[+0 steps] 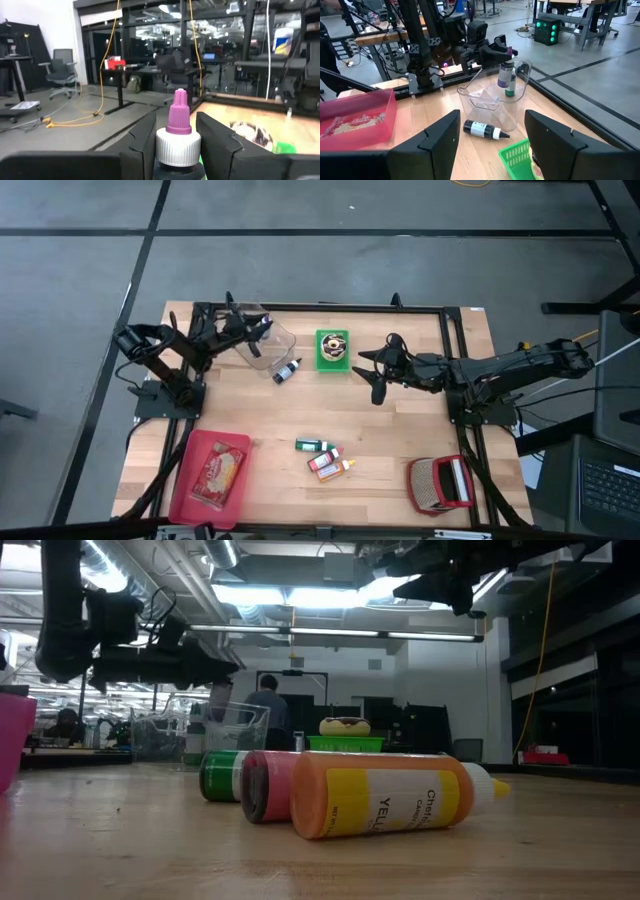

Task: Pick & Place Food Item
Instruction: Put the purple food coloring bottle into the transparent bin

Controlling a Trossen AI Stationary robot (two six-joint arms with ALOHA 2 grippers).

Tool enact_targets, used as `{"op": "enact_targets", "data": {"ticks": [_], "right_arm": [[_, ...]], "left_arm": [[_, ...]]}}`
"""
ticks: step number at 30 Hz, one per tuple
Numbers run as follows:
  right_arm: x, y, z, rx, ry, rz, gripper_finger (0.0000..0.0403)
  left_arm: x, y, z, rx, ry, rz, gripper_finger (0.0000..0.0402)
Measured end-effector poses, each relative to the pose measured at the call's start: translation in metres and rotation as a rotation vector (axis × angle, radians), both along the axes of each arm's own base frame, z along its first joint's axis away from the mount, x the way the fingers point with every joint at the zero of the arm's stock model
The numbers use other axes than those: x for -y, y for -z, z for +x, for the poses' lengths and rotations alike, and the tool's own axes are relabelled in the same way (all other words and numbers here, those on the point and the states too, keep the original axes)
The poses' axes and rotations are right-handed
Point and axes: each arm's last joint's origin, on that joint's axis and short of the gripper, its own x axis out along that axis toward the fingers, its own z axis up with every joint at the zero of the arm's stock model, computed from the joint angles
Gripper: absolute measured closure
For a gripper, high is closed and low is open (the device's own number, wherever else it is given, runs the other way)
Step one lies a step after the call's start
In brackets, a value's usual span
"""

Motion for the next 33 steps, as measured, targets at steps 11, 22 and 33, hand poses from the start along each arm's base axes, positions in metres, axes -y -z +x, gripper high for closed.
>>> {"op": "enact_targets", "data": {"ticks": [11,22,33], "right_arm": [[0.0,0.0,0.0,0.0,0.0,0.0,0.0176],[0.0,0.0,0.0,0.002,0.004,0.002,0.0176],[0.0,0.0,0.0,0.004,0.004,0.002,0.0176]], "left_arm": [[0.005,0.011,-0.015,-0.065,-0.047,-0.005,0.0291],[0.003,0.014,-0.018,-0.081,-0.051,-0.023,0.0291],[0.002,0.028,-0.02,-0.183,-0.031,-0.132,0.0292]]}}
